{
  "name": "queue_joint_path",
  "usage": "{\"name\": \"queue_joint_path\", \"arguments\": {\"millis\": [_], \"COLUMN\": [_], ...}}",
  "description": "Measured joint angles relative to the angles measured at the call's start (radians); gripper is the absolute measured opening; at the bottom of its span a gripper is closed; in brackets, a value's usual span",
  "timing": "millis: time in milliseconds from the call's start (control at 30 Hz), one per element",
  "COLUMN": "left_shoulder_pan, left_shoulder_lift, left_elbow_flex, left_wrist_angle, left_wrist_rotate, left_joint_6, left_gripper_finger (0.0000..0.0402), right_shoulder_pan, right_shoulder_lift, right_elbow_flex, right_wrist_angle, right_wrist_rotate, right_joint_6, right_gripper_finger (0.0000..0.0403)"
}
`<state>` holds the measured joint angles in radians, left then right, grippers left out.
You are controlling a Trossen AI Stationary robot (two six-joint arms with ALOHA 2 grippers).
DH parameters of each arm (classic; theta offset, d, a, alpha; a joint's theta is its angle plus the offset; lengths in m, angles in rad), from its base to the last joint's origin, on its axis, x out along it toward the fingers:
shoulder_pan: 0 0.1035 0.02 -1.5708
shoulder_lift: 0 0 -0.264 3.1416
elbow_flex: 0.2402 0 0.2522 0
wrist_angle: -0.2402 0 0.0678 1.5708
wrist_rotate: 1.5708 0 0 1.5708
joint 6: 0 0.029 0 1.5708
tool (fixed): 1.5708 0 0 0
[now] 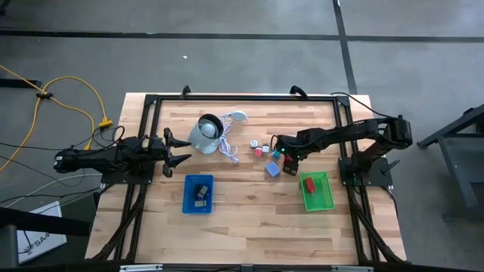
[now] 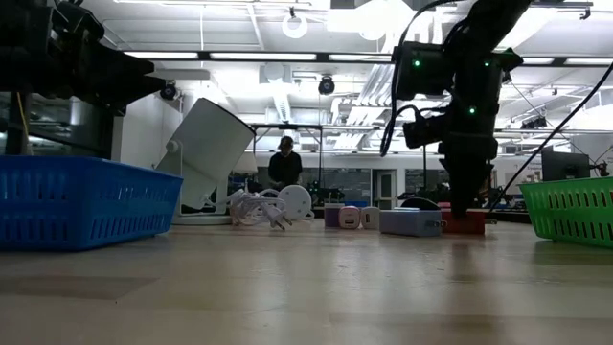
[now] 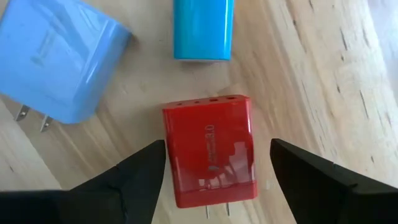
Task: Pick & Place Office items
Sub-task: Put the red charger adapter into the green bin
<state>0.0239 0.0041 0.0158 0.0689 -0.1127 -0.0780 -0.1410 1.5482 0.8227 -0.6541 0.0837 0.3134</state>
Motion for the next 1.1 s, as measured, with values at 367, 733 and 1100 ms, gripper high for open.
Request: {"name": "queue_joint_path", "arguments": {"millis": [367,733,1100], "left_shoulder_pan": [0.000,0.000,0.000], "left_shoulder_lift": [0.000,0.000,0.000], "left_elbow_flex": [0.000,0.000,0.000], "left_wrist_angle": [0.000,0.000,0.000], "left_wrist_rotate": [0.000,0.000,0.000], "left_joint_6": [0.000,0.000,0.000], "left_gripper_finger": [0.0212,0.0212,0.0212], "right_shoulder_pan": [0.001,0.001,0.001], "right_shoulder_lift": [0.039,0.042,0.042], "right_elbow_flex": [-0.001,-0.001,0.000], "right_wrist_angle": [0.018,0.015,0.015], "right_wrist_rotate": [0.003,-0.005,-0.005], "right_joint_6": [0.004,0.004,0.004], "right_gripper_finger": [0.0278,0.0277,0.0223]}}
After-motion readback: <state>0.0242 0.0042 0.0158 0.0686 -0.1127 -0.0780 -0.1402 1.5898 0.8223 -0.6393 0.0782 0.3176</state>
